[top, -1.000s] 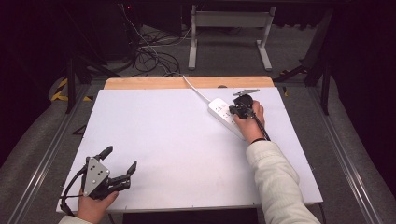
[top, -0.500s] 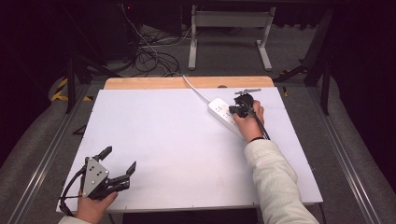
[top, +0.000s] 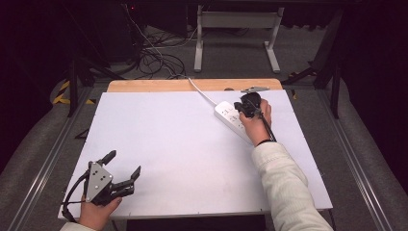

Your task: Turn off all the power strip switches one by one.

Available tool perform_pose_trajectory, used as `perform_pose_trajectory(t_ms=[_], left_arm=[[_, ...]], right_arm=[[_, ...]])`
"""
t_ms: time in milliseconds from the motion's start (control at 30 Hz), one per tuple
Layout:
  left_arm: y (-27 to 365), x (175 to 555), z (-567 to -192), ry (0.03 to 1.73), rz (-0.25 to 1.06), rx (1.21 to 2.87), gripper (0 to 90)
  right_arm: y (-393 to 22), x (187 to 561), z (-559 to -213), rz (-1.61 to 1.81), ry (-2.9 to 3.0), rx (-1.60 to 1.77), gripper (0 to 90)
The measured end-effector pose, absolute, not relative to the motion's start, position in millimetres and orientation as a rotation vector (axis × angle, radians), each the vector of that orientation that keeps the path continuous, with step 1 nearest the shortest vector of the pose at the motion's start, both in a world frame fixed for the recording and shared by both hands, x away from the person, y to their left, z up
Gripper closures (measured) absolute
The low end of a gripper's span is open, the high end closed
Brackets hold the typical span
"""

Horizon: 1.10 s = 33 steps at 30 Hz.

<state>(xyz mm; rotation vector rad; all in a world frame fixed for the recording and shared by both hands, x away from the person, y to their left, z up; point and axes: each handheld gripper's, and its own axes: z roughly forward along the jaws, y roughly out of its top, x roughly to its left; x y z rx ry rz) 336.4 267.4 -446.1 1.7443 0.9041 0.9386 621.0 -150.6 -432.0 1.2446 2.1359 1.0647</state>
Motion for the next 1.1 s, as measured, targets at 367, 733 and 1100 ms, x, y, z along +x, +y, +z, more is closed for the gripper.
perform_pose_trajectory(t_ms=[367, 733, 1100], left_arm=[[269, 335, -446, 0.901, 0.945, 1.739, 12.5], [269, 337, -446, 0.905, 0.936, 1.738, 12.6], [270, 338, -446, 0.908, 0.930, 1.735, 12.6]], right_arm=[[-147, 624, -433, 1.069, 2.139, 1.196, 90.0], [-142, 636, -449, 1.050, 2.151, 1.231, 90.0], [-139, 645, -459, 1.070, 2.133, 1.313, 90.0]])
